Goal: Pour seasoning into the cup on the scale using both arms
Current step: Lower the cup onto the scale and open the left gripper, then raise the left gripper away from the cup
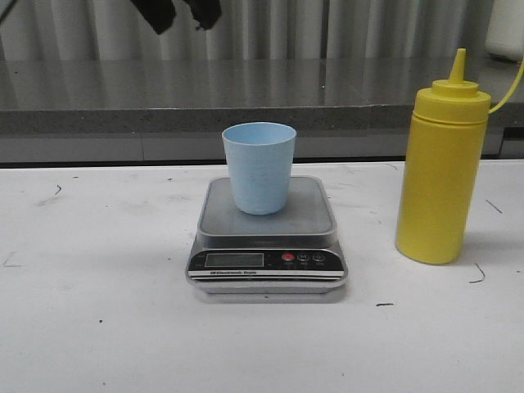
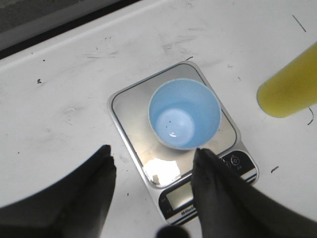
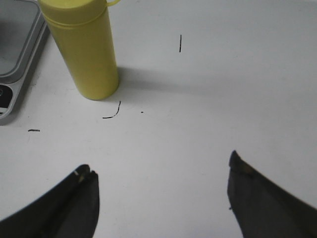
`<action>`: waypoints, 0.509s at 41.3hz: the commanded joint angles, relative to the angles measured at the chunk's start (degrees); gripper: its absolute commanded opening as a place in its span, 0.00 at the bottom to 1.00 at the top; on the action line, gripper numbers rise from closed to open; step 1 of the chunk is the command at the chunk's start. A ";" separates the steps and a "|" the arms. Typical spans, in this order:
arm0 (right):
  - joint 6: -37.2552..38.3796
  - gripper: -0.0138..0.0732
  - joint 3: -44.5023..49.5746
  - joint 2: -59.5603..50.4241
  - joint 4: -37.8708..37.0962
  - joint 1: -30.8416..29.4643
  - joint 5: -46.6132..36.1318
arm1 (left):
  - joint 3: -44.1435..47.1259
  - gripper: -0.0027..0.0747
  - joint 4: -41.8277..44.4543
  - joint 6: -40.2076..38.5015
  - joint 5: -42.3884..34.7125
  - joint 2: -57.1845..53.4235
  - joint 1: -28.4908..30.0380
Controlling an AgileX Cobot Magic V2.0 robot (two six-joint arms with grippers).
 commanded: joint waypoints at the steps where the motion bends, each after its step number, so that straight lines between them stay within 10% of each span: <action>1: -0.63 0.80 -1.59 0.41 -0.74 -0.20 -3.12 | 6.04 0.49 0.00 0.30 -6.85 -10.08 -0.35; 21: -0.63 0.80 -1.59 0.41 -0.74 -0.20 -3.12 | 36.27 0.49 -0.48 0.30 -11.70 -47.12 -0.35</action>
